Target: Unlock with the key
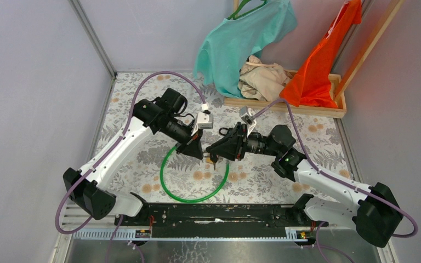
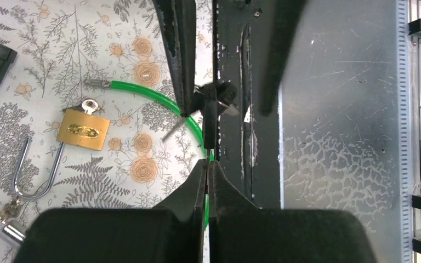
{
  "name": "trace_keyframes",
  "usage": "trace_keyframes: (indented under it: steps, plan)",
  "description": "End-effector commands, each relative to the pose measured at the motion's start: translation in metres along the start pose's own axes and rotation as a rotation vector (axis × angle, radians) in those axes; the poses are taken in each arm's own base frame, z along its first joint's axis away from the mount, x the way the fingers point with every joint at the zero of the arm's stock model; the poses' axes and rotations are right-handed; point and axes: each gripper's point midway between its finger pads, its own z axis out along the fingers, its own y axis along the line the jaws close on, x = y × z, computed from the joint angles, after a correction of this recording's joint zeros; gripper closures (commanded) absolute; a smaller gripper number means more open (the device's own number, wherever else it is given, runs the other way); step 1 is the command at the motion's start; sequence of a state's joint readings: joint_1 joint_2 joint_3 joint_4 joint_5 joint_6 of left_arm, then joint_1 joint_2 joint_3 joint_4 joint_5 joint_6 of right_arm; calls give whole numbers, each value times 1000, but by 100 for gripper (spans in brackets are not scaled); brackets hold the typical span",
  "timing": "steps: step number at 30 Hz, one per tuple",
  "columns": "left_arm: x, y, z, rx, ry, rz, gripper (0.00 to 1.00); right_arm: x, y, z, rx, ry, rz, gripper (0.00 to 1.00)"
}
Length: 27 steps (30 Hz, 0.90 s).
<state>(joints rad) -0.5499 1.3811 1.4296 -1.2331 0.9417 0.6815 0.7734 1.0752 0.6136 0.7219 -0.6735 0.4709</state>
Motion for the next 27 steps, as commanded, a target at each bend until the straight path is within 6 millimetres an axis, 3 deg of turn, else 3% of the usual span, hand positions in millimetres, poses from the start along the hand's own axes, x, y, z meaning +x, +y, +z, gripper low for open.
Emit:
trace_keyframes:
  steps: [1, 4, 8, 11, 22, 27]
  plan:
    - [1, 7, -3, -52, 17, 57, 100, -7, 12, -3, -47, 127, -115, 45]
    - [6, 7, -2, -58, 47, 66, 100, -14, 2, -5, -20, 163, -163, 36]
    - [8, 3, 1, -50, 66, 77, 100, -26, -1, 0, -47, 149, -188, 36]
    - [8, 2, 3, -43, 72, 79, 100, -21, 5, 7, -125, 183, -152, 38]
    - [10, 1, 4, -33, 98, 81, 100, -9, 7, 9, -189, 260, -102, 55]
    - [7, 3, 3, -36, 95, 83, 100, -4, 4, 8, -175, 295, -96, 81]
